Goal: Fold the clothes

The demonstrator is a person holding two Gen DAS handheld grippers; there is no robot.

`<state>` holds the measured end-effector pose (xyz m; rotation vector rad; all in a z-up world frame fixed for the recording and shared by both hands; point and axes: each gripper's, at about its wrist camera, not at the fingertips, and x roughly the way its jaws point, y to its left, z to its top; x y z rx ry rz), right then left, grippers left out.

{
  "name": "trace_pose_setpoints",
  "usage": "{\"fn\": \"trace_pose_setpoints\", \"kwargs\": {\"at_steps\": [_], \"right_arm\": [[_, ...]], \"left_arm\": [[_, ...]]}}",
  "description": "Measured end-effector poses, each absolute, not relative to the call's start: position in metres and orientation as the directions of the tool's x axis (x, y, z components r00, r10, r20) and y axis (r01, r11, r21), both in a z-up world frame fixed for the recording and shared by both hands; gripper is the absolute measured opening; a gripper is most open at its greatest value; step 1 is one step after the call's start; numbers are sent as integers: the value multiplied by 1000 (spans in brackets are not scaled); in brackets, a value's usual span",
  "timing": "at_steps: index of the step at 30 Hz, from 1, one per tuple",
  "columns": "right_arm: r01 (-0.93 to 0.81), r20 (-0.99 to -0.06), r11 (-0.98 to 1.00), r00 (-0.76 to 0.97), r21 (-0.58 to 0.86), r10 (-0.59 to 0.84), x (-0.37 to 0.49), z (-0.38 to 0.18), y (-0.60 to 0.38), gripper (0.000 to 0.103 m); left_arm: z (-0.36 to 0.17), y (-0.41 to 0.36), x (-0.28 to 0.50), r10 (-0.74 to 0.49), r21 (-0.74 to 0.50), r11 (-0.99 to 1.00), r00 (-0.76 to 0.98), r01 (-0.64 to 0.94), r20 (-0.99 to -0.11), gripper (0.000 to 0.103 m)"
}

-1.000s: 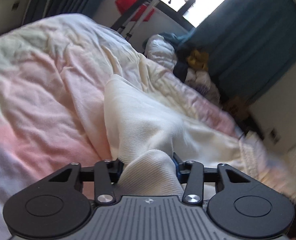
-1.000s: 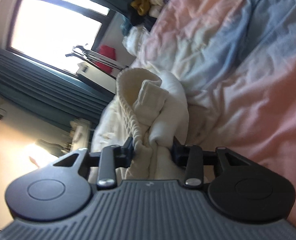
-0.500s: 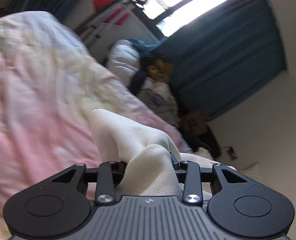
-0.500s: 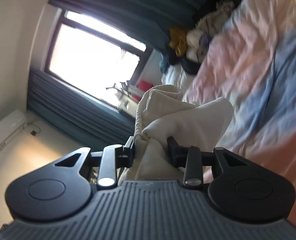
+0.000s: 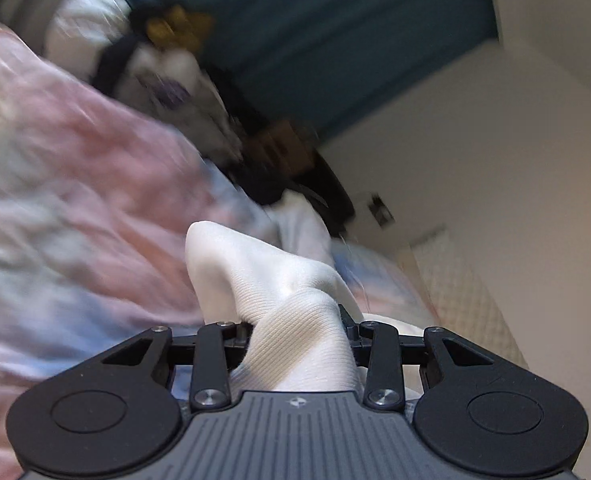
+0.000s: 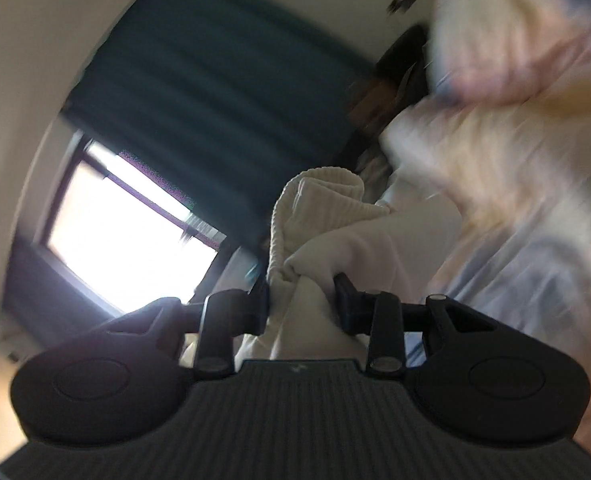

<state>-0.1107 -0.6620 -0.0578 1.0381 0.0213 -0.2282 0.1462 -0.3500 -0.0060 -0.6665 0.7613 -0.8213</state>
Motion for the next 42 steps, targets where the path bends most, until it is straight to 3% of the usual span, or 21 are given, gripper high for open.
{"fn": "trace_pose_setpoints", "kwargs": {"at_steps": [5,11,17,21,23,25,31,34,36,42], "right_arm": [[302,-193,417,939,857,-284,-143,-112,-699,36],[444,-377,319,892,838,-250,-165,-187,-712,36],[475,-412,286,875,832,-255,-167,-213,-710,37],[485,-429,244,869,840,-247,-173,-209,-706,42],[505,-451,238,857,829,-247,-177,-202,-704,46],[530,-473,235,842,815,-259,-186,-192,-700,53],[585,-496,293,804,756,-327,-214,-145,-677,69],[592,-480,368,802,717,-357,-227,-114,-659,72],[587,-459,420,807,692,-371,-233,-91,-645,72],[593,-444,567,805,572,-394,-244,-31,-587,73]], "left_arm": [[-62,-427,151,-858,-757,500,358,420,-368,37],[-133,-441,163,-866,-756,497,288,426,-408,38],[-156,-431,170,-872,-741,489,258,460,-415,47],[-143,-416,158,-859,-709,509,236,488,-455,55],[-130,-405,152,-844,-682,531,244,502,-478,72],[-115,-392,144,-830,-656,550,257,516,-495,81],[-50,-363,102,-796,-527,581,300,620,-525,88],[-12,-350,70,-795,-455,570,318,684,-517,92],[11,-340,47,-796,-412,564,338,716,-502,102],[67,-309,-20,-795,-292,561,405,775,-452,103]]}}
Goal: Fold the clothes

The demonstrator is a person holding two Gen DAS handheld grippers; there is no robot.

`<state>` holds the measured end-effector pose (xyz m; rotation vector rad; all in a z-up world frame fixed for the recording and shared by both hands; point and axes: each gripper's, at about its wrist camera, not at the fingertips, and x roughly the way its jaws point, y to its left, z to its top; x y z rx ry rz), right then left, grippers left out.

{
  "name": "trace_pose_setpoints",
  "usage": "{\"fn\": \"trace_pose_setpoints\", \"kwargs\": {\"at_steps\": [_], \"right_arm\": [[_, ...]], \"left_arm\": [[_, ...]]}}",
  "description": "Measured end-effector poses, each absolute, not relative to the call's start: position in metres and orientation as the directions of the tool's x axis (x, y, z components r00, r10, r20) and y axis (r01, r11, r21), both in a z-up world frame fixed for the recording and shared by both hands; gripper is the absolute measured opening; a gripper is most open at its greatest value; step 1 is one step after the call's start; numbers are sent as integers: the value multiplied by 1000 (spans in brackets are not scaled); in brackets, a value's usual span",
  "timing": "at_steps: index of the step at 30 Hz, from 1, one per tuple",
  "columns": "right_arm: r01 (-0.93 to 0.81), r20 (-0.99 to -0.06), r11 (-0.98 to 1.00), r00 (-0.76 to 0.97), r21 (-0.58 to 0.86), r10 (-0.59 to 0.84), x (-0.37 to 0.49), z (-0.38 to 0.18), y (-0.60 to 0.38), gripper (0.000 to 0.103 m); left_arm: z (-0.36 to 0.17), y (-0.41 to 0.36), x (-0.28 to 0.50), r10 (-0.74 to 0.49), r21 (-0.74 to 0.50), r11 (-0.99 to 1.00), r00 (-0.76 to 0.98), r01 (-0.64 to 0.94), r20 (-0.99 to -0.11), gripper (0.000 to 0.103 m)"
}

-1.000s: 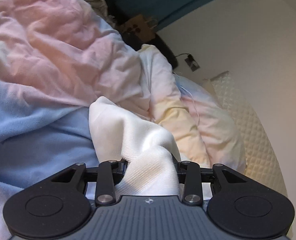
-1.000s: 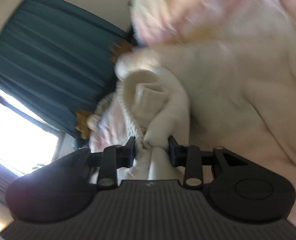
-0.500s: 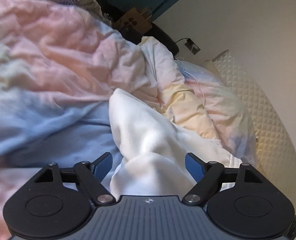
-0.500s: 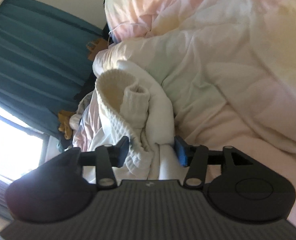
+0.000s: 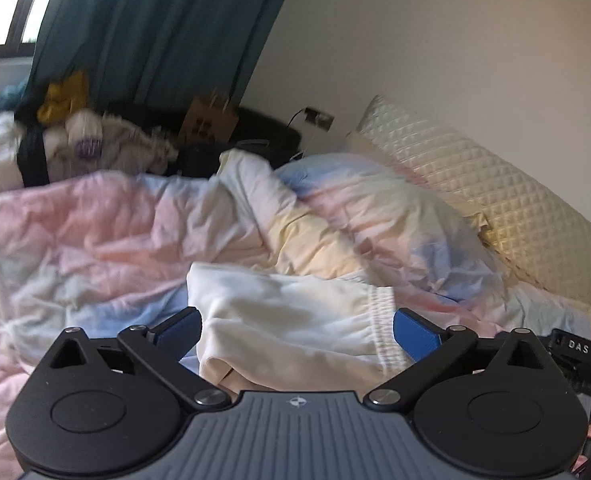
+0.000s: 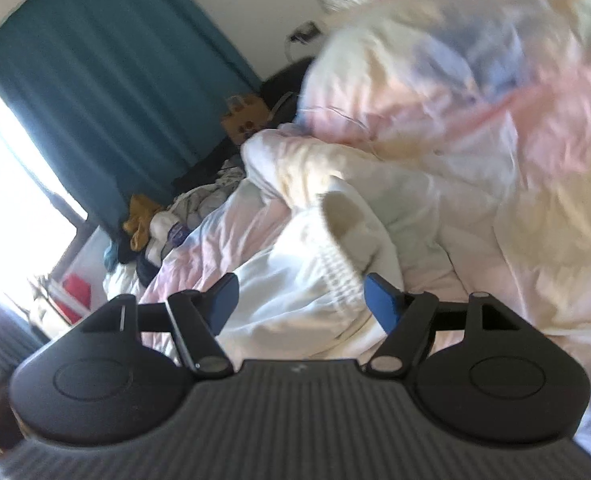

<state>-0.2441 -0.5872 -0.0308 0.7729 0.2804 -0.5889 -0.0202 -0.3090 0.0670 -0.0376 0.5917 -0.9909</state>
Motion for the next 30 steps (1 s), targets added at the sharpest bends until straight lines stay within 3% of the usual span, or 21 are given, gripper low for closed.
{"fn": "trace_pose_setpoints", "kwargs": {"at_steps": [6,14,16,18,30], "right_arm": [[592,-429,689,798,419,-424,-245,5,-520,73],[589,-407,754,789,290,-460,-240,20,-447,72],[594,-399,761,784,261,-476,-239,19,-433,80],[599,-378,767,782,231,-496,-237,16,-420,85],[640,-416,762,722,100,-552,-219,-1,-383,85]], "left_arm": [[96,-274,-77,-775,-174,576,465,799,-428,103],[97,-234,-113,-720,-54,626,549,778,-425,103],[93,-228,-119,-698,-18,645,580,764,-420,103],[88,-221,-121,-703,-32,643,572,765,-423,103],[74,-193,-120,-729,-45,615,546,787,-413,103]]}}
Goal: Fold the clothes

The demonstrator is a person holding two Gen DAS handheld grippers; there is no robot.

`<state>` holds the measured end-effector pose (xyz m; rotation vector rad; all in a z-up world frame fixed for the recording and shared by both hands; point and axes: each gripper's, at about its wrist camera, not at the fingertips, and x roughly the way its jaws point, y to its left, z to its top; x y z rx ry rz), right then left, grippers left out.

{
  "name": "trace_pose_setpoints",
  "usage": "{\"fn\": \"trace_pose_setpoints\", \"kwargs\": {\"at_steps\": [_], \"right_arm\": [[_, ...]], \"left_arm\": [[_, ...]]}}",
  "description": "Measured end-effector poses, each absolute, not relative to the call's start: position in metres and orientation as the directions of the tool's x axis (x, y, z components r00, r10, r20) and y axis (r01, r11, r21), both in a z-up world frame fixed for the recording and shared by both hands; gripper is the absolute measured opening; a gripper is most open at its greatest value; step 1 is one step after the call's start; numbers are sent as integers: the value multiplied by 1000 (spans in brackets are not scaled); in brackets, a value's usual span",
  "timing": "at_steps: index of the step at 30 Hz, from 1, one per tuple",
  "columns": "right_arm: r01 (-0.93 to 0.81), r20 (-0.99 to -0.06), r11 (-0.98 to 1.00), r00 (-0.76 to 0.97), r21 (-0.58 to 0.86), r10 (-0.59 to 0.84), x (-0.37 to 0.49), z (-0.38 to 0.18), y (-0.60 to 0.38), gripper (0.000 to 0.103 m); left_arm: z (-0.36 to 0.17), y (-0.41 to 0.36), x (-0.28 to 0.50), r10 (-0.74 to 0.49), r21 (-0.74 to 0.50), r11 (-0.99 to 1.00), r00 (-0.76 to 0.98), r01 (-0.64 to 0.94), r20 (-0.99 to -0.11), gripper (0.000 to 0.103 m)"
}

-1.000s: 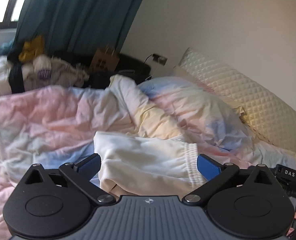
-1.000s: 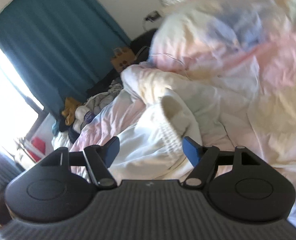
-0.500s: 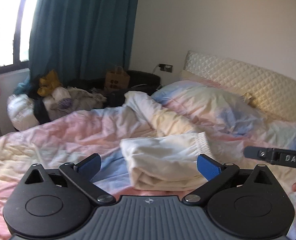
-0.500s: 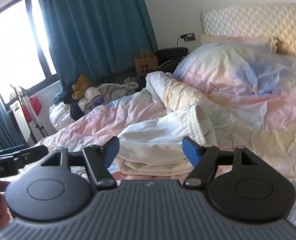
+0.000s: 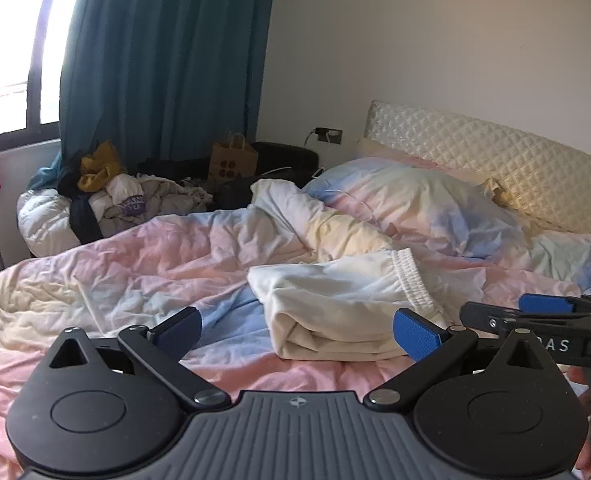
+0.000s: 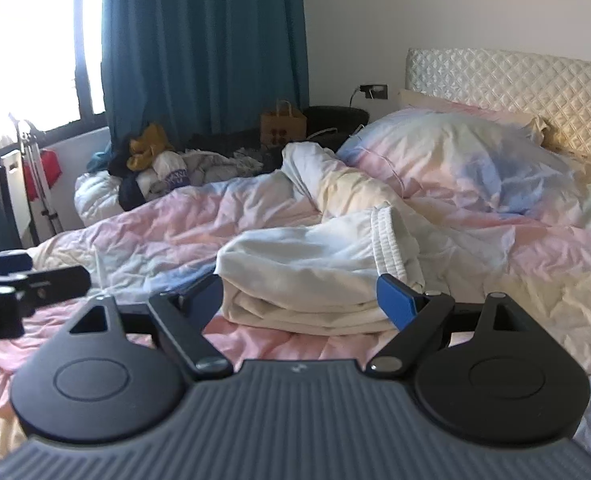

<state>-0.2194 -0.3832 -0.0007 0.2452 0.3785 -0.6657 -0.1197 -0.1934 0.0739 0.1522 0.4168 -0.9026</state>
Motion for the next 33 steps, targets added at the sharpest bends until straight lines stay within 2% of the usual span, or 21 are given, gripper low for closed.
{"fn": "trace_pose_setpoints", "kwargs": {"at_steps": [12,33], "right_arm": [[655,-410,755,699,38,-586,-217,2,-375,85],[673,-418,739,683,38,-600,-220,2,-376,85]], "left_arm": [[72,-196,-117,-705,-25,633,562,774,-433,103],[68,-197,-118,-696,-20,638,566,770,-441,103]]}}
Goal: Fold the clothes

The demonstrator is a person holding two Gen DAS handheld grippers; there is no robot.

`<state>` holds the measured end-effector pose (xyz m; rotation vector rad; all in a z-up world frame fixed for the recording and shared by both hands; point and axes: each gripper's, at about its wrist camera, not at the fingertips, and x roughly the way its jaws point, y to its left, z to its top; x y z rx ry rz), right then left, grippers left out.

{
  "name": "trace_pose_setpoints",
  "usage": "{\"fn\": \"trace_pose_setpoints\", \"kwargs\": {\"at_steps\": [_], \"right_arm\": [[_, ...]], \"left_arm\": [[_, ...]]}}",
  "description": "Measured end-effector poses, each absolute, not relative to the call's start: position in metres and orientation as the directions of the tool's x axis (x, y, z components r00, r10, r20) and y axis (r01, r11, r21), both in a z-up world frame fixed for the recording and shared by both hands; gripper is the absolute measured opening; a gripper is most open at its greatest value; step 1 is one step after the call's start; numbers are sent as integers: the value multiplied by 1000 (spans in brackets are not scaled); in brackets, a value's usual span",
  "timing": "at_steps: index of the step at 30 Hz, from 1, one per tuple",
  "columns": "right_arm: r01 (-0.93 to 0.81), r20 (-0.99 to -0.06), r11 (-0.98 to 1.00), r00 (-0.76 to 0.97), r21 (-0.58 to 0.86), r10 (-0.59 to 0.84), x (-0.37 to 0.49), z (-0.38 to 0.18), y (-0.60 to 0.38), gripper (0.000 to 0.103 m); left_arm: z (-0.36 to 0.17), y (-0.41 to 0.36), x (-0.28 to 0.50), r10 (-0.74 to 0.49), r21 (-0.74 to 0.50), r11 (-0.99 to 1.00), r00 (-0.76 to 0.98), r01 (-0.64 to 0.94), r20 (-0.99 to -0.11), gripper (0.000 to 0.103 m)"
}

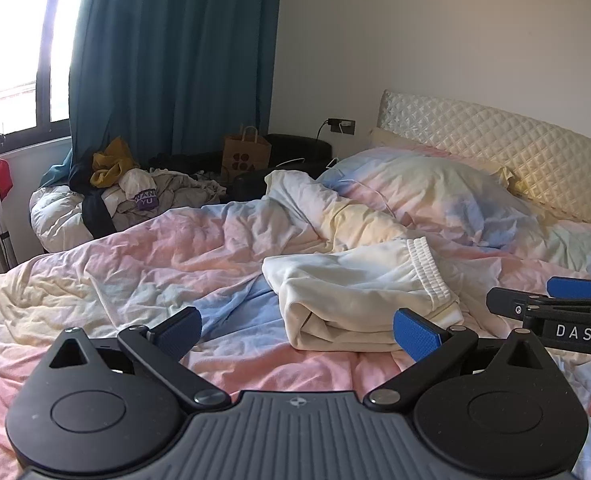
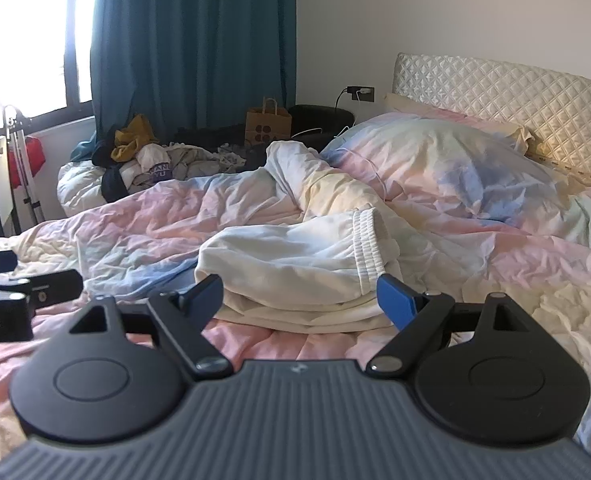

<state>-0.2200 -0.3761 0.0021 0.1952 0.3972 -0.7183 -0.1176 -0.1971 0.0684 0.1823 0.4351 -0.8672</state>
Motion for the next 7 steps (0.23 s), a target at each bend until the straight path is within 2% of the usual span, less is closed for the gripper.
{"fn": "trace_pose_setpoints", "kwargs": {"at_steps": [7], "right_arm": [[673,-426,739,679,33,-598,-219,1,-375,85]], "left_arm": [[67,-196,-118,-695,-13,640,571,768,-436,103]]}}
